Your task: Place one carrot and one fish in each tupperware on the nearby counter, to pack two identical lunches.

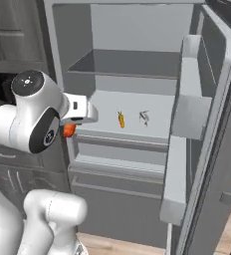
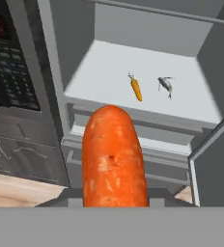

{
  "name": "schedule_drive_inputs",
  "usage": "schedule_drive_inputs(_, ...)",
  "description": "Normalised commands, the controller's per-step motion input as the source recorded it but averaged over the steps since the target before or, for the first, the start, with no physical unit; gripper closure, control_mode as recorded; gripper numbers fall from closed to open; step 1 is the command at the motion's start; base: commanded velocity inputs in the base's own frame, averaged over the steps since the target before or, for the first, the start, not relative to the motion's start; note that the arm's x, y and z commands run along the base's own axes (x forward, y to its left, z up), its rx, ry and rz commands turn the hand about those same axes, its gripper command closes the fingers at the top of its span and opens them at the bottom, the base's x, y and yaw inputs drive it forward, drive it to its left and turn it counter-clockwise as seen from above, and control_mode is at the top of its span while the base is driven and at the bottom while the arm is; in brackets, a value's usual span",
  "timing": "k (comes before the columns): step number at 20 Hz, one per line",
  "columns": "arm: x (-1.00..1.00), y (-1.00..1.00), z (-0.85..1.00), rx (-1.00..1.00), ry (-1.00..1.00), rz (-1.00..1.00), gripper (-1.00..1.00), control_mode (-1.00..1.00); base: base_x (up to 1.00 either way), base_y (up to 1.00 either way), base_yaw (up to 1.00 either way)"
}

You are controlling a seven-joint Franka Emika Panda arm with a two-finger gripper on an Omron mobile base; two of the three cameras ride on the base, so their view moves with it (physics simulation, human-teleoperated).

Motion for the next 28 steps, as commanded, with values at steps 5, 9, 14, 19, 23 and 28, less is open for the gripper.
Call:
schedule_drive_inputs(5, 0.00, 0.00, 0.00, 0.00, 0.00, 0.00, 1.00, 1.00, 0.00, 1.00, 0.00)
schedule_drive_inputs(9, 0.00, 0.00, 0.00, 0.00, 0.00, 0.00, 1.00, 1.00, 0.00, 1.00, 0.00)
schedule_drive_inputs(14, 0.00, 0.00, 0.00, 0.00, 0.00, 0.00, 1.00, 1.00, 0.00, 1.00, 0.00)
schedule_drive_inputs(19, 0.00, 0.00, 0.00, 0.00, 0.00, 0.00, 1.00, 1.00, 0.00, 1.00, 0.00)
schedule_drive_inputs(23, 0.00, 0.00, 0.00, 0.00, 0.00, 0.00, 1.00, 1.00, 0.00, 1.00, 0.00)
schedule_drive_inputs(28, 0.00, 0.00, 0.00, 0.00, 0.00, 0.00, 1.00, 1.00, 0.00, 1.00, 0.00)
